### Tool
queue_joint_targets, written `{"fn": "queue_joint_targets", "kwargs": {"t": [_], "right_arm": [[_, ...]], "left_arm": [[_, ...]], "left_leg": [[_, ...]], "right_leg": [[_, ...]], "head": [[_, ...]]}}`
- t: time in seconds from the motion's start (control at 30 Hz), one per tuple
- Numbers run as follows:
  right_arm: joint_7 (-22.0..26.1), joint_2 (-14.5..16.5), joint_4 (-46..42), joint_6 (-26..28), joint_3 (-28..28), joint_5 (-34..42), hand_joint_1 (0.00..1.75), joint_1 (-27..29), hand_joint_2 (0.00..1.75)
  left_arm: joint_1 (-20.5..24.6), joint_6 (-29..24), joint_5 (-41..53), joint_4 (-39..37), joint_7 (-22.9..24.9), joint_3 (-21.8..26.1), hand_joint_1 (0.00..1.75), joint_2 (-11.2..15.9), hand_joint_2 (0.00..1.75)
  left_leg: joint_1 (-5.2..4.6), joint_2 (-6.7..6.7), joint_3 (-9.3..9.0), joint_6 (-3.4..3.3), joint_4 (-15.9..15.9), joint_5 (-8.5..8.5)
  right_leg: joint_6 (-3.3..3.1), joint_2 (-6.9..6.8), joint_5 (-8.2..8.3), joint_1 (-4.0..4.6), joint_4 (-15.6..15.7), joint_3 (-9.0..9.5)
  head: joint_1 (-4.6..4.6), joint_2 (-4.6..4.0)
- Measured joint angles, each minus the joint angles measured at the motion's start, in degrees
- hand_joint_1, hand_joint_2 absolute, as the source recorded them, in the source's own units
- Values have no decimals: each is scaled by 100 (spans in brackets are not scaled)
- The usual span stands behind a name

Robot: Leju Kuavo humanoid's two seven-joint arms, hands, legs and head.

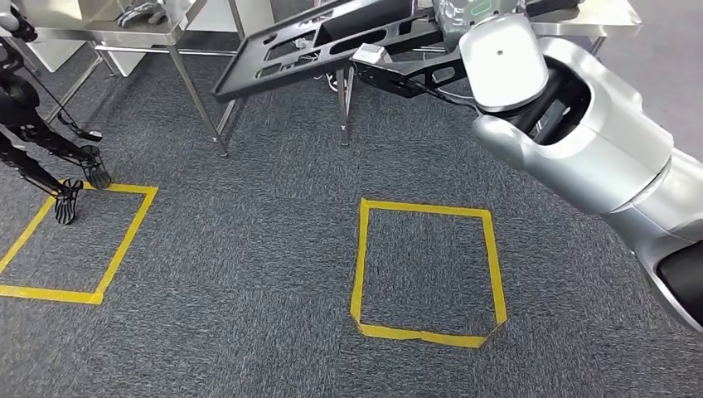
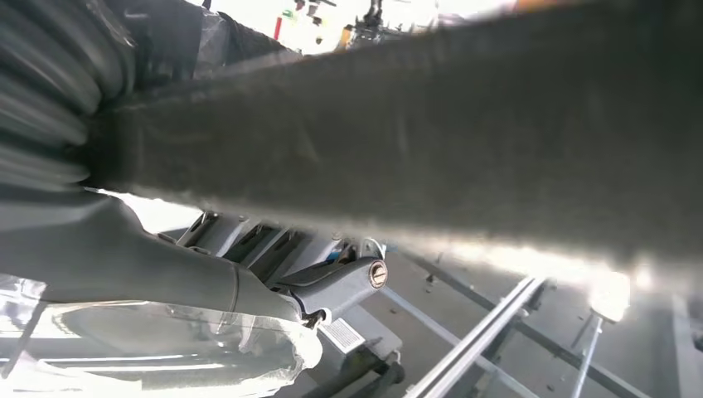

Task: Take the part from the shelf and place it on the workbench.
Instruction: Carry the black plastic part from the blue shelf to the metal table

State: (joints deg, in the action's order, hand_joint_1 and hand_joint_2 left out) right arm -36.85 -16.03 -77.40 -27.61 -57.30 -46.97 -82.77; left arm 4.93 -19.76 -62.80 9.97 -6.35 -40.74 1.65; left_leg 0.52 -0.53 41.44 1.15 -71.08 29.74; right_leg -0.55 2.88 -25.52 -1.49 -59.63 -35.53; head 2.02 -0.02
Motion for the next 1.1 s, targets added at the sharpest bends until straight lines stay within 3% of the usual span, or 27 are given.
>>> {"fn": "queue_joint_targets", "kwargs": {"t": [0.03, 0.1, 0.17, 0.23, 0.3, 0.37, 0.4, 0.47, 0.5, 0.57, 0.63, 0.73, 0.8, 0.9, 0.93, 0.97, 1.0, 1.1], "right_arm": [[0, 1, -13, -2, 9, -8, 175, 5, 175], [0, 5, -35, -7, 41, -25, 175, -3, 175], [0, 17, -51, -14, 64, -39, 175, -6, 175], [0, 22, -61, -20, 74, -47, 175, 3, 175], [0, 15, -64, -27, 92, -54, 175, -2, 175], [0, 18, -73, -36, 103, -63, 175, -5, 175], [0, 21, -78, -38, 104, -68, 175, -1, 175], [1, 22, -82, -39, 104, -79, 175, 9, 175], [2, 21, -82, -42, 104, -92, 175, 7, 175], [4, 17, -82, -50, 104, -124, 175, -10, 175], [5, 19, -93, -52, 103, -139, 175, -27, 175], [7, 22, -109, -52, 102, -145, 175, -34, 175], [7, 22, -111, -56, 102, -157, 175, -39, 175], [8, 28, -119, -61, 95, -173, 175, -39, 175], [9, 30, -122, -62, 87, -174, 175, -38, 175], [9, 31, -123, -65, 79, -175, 175, -36, 175], [9, 31, -124, -67, 71, -178, 175, -36, 175], [9, 29, -131, -68, 66, -189, 175, -46, 175]], "left_arm": [[-5, 0, 0, 0, -1, 0, 0, 0, 175], [-12, 1, 1, -1, -6, 1, 0, 9, 175], [-2, 2, 7, -2, -15, 3, 0, 16, 175], [18, 4, 14, -2, -21, 4, 0, 16, 175], [14, 8, 16, -1, -23, 4, 0, 13, 175], [2, 16, 19, 0, -26, 4, 0, 10, 175], [2, 20, 24, 0, -26, 4, 0, 10, 175], [6, 22, 32, 0, -27, 4, 0, 10, 175], [10, 25, 37, 0, -27, 4, 0, 9, 175], [16, 31, 40, 0, -27, 4, 0, 8, 175], [22, 32, 44, 0, -27, 4, 0, 7, 175], [21, 31, 50, 0, -27, 4, 0, 7, 175], [17, 32, 52, 0, -27, 4, 0, 5, 175], [13, 33, 53, 0, -30, 4, 0, 8, 175], [12, 33, 53, 0, -30, 4, 0, 9, 175], [6, 33, 53, 0, -31, 4, 0, 10, 175], [0, 34, 53, 0, -31, 4, 0, 10, 175], [-9, 38, 53, -1, -33, 4, 0, 24, 175]], "left_leg": [[3, -49, -173, -19, 386, -214], [7, -230, -498, -81, 1043, -441], [-14, -303, -612, -135, 1248, -431], [-26, -176, -662, -188, 1334, -456], [-4, -32, -749, -257, 1465, -502], [0, 104, -794, -306, 1521, -510], [-5, 169, -799, -319, 1518, -500], [-8, 253, -808, -315, 1499, -471], [-6, 280, -811, -301, 1476, -451], [-11, 319, -795, -246, 1382, -387], [-33, 341, -746, -181, 1265, -323], [-30, 351, -711, -111, 1218, -297], [-6, 267, -620, -58, 1021, -146], [10, 129, -171, 2, 63, 328], [10, 116, -35, 5, -208, 402], [9, 110, 20, -5, -297, 371], [7, 107, -23, -29, -175, 238], [-34, 74, -516, -176, 904, -280]], "right_leg": [[2, 54, -1, -3, 0, 5], [37, 153, 4, -10, 3, -11], [114, 254, 29, -43, 25, -43], [195, 327, 44, -62, 56, -47], [230, 155, -100, -28, -146, -147], [230, -114, -414, -1, -784, -465], [233, -181, -538, -3, -1137, -649], [246, -237, -526, -12, -1402, -803], [253, -256, -385, -19, -1230, -720], [261, -327, -69, -24, -540, -350], [232, -374, 46, -7, -100, -115], [141, -347, 38, 18, -56, -115], [79, -331, 60, 1, -29, -109], [29, -289, 74, -5, -17, -117], [27, -267, 73, -1, -18, -118], [26, -243, 73, 6, -18, -116], [26, -219, 73, 15, -18, -111], [35, -163, 77, 38, -13, -101]], "head": [[-1, 0], [-5, 0], [-5, 0], [-3, 0], [-31, 0], [-62, 0], [-67, 0], [-75, 0], [-78, 0], [-84, 0], [-78, 1], [-73, 0], [-66, 0], [-55, 0], [-55, 0], [-55, 0], [-55, 0], [-60, 0]]}}
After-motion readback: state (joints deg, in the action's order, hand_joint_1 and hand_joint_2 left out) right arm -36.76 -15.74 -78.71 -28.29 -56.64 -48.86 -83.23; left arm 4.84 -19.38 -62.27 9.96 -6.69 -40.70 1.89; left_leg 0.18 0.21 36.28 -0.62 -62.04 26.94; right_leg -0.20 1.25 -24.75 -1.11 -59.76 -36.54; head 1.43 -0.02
